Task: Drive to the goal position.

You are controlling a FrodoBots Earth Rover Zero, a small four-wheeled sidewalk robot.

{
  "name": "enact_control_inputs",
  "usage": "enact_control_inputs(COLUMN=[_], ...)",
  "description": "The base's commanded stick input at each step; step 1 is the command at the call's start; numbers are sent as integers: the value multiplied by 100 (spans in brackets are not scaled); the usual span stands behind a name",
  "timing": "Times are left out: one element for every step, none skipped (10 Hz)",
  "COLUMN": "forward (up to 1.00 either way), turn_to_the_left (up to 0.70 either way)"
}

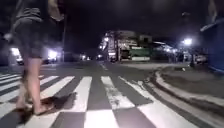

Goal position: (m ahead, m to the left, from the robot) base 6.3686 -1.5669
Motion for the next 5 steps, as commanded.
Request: enact_control_inputs(forward=[100,100,100,100,100], turn_to_the_left=[0,0,0,0,0])
